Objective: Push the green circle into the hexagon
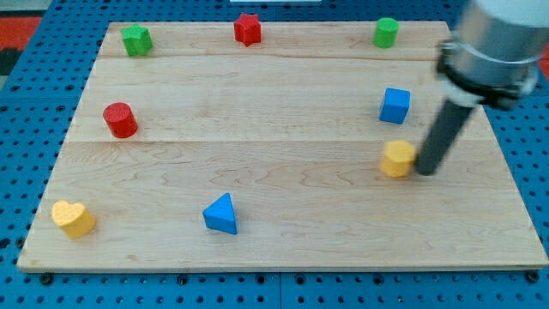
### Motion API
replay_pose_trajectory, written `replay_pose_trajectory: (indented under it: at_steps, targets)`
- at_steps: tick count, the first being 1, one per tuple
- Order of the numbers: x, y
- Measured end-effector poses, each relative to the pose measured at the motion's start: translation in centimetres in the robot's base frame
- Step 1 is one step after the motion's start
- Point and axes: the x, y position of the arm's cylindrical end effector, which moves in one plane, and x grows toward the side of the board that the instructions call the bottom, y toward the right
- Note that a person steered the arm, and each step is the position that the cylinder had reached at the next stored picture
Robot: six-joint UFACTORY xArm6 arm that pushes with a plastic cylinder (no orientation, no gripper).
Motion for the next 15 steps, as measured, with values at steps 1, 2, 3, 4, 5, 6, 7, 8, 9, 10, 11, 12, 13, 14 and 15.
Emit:
replay_pose_trajectory:
  at_steps: [1,2,3,4,5,6,7,8,9,10,11,12,13,14,15]
  targets:
    - [-1.6,-3.5]
    - [-5.5,-8.0]
    - [-6.7,-9.8]
    - [-14.5,-9.7]
    - [-18.7,2.2]
    - [-23.7,11.8]
    - [-27.0,8.7]
    - [-26.9,1.6]
    - [-27.8,-2.6]
    - [-29.4,-2.1]
    - [-23.3,-4.7]
    - [-20.9,-5.7]
    - [-25.1,-0.8]
    - [-29.6,-3.3]
    - [-25.8,-9.3]
